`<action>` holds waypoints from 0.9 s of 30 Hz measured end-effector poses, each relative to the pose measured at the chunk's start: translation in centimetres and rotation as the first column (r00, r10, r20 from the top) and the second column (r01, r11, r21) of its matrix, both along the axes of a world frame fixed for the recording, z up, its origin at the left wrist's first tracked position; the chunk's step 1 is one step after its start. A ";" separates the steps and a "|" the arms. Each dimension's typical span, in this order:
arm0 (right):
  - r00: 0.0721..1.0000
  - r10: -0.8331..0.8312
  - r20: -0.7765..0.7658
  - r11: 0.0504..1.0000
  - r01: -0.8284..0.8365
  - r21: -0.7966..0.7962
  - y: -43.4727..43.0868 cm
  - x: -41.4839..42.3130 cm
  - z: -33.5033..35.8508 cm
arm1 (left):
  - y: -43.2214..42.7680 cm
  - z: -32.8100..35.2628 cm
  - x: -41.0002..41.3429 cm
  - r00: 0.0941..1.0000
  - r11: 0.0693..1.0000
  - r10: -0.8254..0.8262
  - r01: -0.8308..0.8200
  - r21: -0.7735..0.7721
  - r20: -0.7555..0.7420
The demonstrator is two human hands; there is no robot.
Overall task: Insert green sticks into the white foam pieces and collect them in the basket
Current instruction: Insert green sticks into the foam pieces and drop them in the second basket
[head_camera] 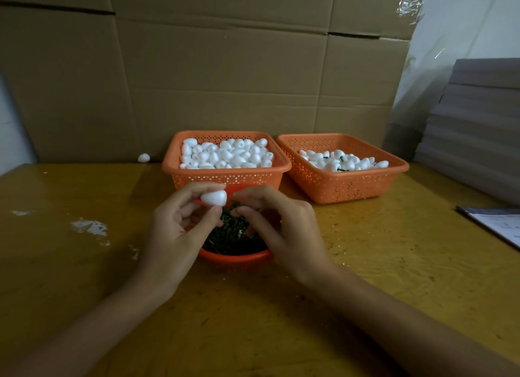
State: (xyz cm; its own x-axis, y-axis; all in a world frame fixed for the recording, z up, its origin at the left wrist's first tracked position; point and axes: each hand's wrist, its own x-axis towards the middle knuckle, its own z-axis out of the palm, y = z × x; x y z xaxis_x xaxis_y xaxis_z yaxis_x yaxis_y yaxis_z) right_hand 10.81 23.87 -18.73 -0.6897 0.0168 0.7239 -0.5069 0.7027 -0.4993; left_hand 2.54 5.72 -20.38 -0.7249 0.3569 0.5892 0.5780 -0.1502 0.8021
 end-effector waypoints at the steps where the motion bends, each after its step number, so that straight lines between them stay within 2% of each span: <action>1: 1.000 0.005 0.000 1.000 -0.005 -0.016 -0.1 0.0 -0.1 | 0.0 0.1 -0.1 1.000 1.000 -0.002 0.002 0.016 0.021; 6: 1.000 -0.007 0.016 0.999 0.008 -0.047 -0.3 0.1 -0.2 | 0.1 0.8 -0.5 0.991 0.993 0.000 -0.016 0.118 0.133; 14: 0.999 -0.006 0.038 0.989 0.012 -0.146 -0.4 -0.1 -0.3 | -0.3 1.3 -0.9 0.976 0.989 -0.093 0.067 0.135 0.197; 22: 0.963 0.179 0.201 0.950 -0.117 -0.289 0.9 -0.6 0.6 | -0.6 1.5 -1.0 0.968 0.987 -0.129 0.105 0.120 0.216; 27: 0.948 0.246 0.203 0.927 -0.168 -0.335 1.1 -0.7 0.7 | -0.6 2.0 -0.6 0.963 0.984 -0.144 0.113 0.141 0.227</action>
State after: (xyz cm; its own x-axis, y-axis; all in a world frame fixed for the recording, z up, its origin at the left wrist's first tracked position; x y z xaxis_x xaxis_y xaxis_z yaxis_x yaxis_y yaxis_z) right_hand 10.08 25.01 -17.99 -0.8522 0.0516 0.5207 -0.4641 0.3852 -0.7977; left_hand 1.90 5.15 -18.43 -0.8012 0.3905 0.4535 0.3446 -0.3186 0.8830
